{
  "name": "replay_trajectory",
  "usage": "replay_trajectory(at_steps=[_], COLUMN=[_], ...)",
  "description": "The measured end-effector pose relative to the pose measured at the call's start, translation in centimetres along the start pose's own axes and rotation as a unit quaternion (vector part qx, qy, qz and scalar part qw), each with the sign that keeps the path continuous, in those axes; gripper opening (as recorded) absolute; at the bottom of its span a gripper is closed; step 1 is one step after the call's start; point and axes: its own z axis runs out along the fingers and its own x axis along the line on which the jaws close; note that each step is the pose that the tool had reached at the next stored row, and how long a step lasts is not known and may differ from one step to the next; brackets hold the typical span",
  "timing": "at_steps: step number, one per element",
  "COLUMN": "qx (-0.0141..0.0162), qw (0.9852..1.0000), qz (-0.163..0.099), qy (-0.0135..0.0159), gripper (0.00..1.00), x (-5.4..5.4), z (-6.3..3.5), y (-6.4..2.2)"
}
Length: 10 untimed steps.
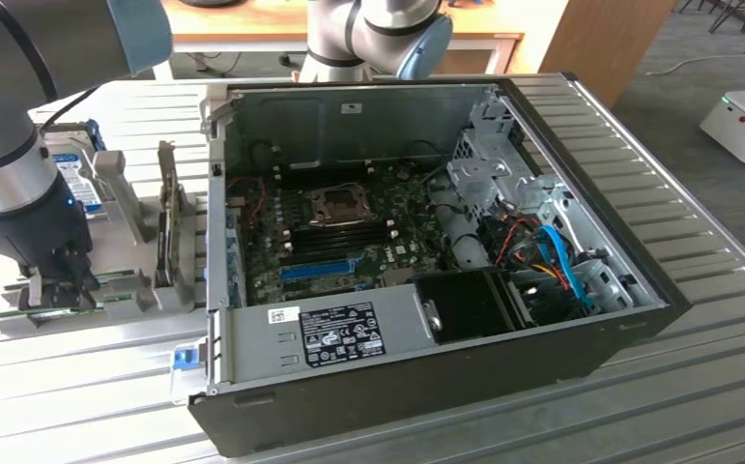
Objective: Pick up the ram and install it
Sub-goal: 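Pick up the ram and move it above insertion slot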
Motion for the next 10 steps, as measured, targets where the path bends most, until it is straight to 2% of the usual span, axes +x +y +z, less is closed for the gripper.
replay_trajectory(at_steps=[10], qx=[0.0], qw=[1.0], qz=[-0.002], qy=[0.0], gripper=[0.31], x=[0.0], z=[0.02], y=[0.01])
